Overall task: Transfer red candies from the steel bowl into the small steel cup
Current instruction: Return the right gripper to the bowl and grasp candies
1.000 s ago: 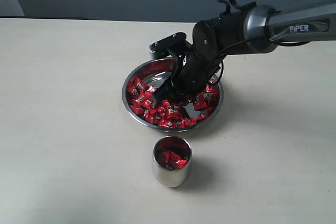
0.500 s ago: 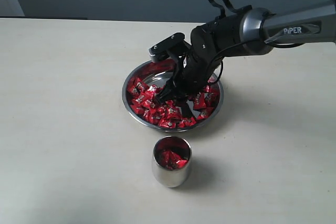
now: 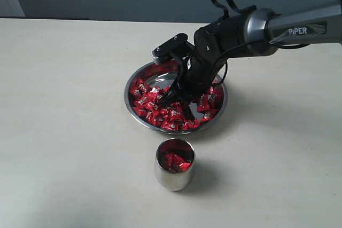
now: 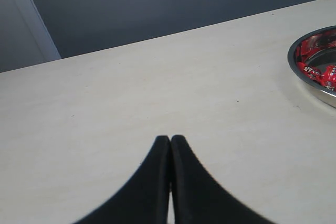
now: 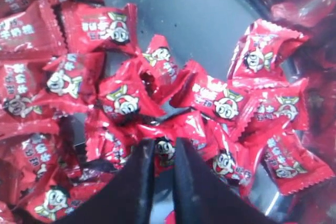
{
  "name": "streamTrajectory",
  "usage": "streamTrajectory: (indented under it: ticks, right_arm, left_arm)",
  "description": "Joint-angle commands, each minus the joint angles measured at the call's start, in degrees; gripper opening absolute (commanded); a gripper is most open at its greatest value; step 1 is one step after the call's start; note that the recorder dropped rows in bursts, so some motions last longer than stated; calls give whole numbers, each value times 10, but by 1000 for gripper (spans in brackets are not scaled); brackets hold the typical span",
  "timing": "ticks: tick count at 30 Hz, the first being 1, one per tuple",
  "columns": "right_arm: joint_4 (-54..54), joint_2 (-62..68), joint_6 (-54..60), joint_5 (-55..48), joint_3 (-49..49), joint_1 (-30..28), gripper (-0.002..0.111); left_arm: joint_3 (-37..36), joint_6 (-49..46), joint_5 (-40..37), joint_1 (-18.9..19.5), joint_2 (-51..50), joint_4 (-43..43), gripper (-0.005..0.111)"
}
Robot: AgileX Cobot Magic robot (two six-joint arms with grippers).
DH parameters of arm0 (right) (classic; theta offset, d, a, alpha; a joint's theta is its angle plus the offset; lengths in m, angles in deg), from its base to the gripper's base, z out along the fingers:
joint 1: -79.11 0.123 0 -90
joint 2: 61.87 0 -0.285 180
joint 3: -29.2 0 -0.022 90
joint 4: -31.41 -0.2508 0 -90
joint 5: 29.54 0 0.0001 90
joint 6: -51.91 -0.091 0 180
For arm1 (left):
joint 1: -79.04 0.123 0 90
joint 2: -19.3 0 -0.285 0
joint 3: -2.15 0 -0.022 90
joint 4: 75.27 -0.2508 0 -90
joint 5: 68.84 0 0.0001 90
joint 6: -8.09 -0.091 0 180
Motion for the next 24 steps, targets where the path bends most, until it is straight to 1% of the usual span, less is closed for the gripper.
streamTrajectory:
  ticks: [1, 7, 12, 14, 16, 19, 20, 22, 24]
  right_arm:
    - [5, 0, -1, -5, 3, -4, -1]
    - [-5, -21, -1, -7, 3, -4, -1]
    - [-61, -48, -2, -7, 3, -4, 0]
    - [-94, -48, 32, -16, 3, -4, 7]
    - [-147, -46, 100, -36, 3, -4, 20]
    - [-213, -38, 158, -43, 3, -4, 41]
    - [-218, -36, 161, -40, 3, -4, 43]
    - [-219, -31, 159, -43, 3, -4, 43]
    - [-219, -26, 148, -69, 3, -4, 40]
  left_arm:
    - [1, 3, 4, 0, 2, 0, 0]
    - [1, 3, 4, 0, 2, 0, 0]
    - [1, 3, 4, 0, 2, 0, 0]
    - [1, 3, 4, 0, 2, 0, 0]
    - [1, 3, 4, 0, 2, 0, 0]
    - [1, 3, 4, 0, 2, 0, 0]
    - [1, 3, 4, 0, 2, 0, 0]
    - [1, 3, 4, 0, 2, 0, 0]
    - [1, 3, 4, 0, 2, 0, 0]
